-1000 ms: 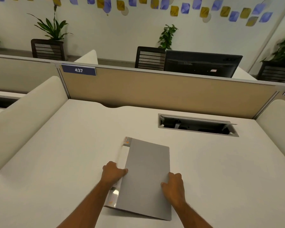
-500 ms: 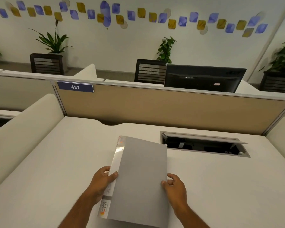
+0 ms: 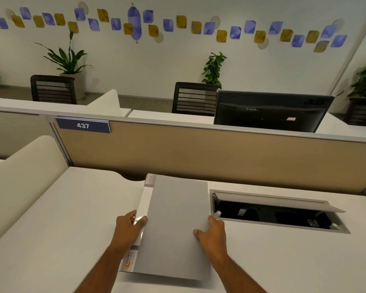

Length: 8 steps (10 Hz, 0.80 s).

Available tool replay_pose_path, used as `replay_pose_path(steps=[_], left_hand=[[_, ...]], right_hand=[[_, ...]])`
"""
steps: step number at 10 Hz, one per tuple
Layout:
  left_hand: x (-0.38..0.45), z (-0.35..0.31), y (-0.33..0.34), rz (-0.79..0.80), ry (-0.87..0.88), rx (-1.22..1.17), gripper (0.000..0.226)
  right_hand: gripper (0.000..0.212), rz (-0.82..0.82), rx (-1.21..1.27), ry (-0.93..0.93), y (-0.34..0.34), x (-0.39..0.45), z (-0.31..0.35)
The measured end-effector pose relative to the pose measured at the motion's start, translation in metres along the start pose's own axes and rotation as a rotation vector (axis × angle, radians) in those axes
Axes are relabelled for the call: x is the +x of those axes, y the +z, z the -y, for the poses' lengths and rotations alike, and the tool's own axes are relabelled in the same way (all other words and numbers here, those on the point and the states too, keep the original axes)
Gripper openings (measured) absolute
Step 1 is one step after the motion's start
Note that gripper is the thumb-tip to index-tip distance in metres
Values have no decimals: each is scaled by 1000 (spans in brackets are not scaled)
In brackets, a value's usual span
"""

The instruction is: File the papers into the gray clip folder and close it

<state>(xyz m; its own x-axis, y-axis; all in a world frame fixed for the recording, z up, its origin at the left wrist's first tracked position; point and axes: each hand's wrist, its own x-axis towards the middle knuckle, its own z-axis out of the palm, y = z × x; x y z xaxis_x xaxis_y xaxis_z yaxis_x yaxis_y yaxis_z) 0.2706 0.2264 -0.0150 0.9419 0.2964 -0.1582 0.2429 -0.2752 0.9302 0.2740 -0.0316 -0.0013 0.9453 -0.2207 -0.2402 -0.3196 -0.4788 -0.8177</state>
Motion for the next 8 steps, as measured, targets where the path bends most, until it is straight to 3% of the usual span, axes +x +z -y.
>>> replay_pose_path(steps=[1, 2, 3, 4, 8], left_hand=[[14, 11, 6, -34, 1, 142, 29], [23, 24, 10, -67, -47, 439, 43], [24, 34, 14, -99, -60, 563, 51], [22, 34, 16, -101, -67, 485, 57], [12, -1, 17, -92, 5, 715, 63]], right_hand=[[58, 22, -108, -40, 8, 7, 0], [56, 19, -248, -100, 14, 7, -1], [64, 30, -379, -115, 18, 5, -6], [57, 50, -479, -135, 19, 2, -10], [46, 116, -524, -224, -3, -3, 6]])
